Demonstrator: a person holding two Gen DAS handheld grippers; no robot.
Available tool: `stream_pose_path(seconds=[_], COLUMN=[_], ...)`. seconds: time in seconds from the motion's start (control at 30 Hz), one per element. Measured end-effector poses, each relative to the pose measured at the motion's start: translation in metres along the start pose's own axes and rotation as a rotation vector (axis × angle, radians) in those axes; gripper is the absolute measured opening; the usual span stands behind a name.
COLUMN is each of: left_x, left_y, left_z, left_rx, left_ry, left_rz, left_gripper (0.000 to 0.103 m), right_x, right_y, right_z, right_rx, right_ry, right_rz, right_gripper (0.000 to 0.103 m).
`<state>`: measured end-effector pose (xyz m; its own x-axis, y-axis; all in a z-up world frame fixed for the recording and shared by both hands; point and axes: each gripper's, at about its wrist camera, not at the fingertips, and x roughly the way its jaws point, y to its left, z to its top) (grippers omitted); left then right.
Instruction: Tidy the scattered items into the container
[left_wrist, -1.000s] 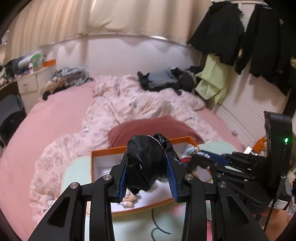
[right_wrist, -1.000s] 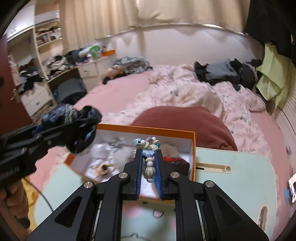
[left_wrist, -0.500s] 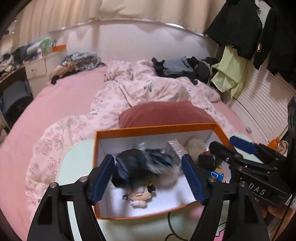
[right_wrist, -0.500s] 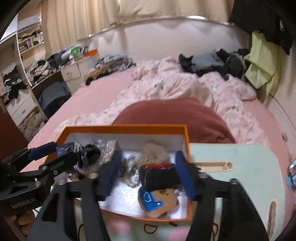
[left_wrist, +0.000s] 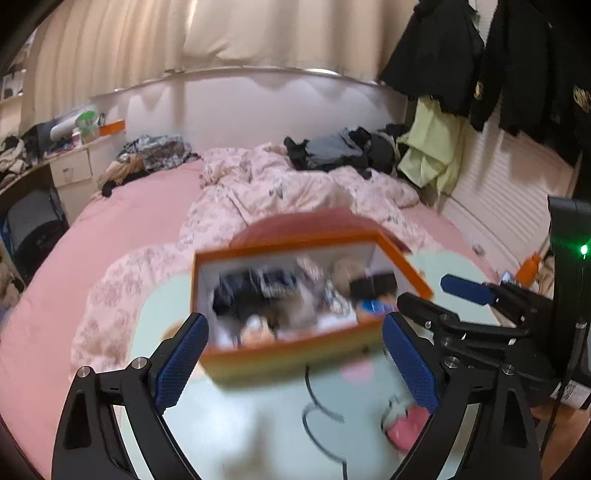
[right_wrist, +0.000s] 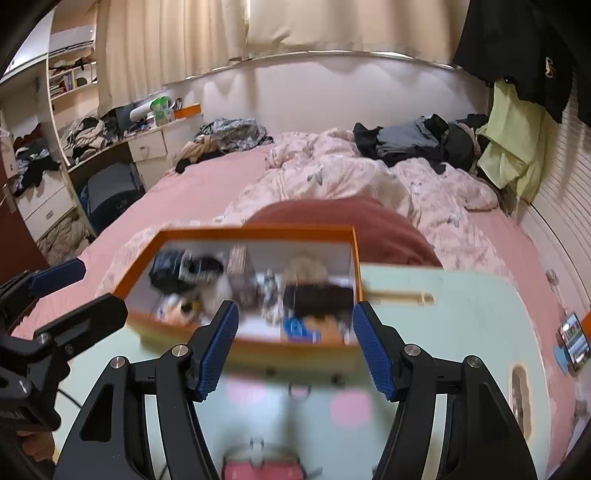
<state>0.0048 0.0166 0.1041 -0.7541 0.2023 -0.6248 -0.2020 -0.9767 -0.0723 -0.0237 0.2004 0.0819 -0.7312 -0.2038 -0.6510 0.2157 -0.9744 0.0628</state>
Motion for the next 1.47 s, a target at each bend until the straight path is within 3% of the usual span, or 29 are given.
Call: stream_pose_path(seconds=[0.23,0.4,0.47,0.53,0.73,1.47], left_x=[0.016,0.037,0.038,0.040,0.038,0.038], left_y=[-0.010,-0.015,-0.018,-0.023,-0.022,-0.015], left_z=[-0.064,-0.088,-0.092,-0.095,-0.098,-0.099], left_rx=[-0.047,-0.060,-0.045,-0.011,-0.016,-0.028], left_ry=[0.123,0.214,0.216,0.220,0.201,0.175], left_rz=[0.015,0.052,0.082,0.121,0.114,0.123], left_gripper=[0.095,0.095,0.100,0.103,0.103,0.103], right_x=[-0.011,-0.011,-0.017,-0.017,-0.012,-0.009], right_y=[-0.006,-0.014,-0.015,-0.016,-0.026,-0.023], right_z=[-0.058,-0.098,-0.107,-0.110,-0.107,-0.106], right_rx=[0.026,0.089,0.091,0.099,0.104,0.100], right_ry=[0.098,0.153,0.126,0.129,0.134,0.143], right_rz=[-0.044,-0.090,-0.145,-0.183,-0.230,-0.228], right_gripper=[0.065,0.066,0.078,0.083,0.099,0.102])
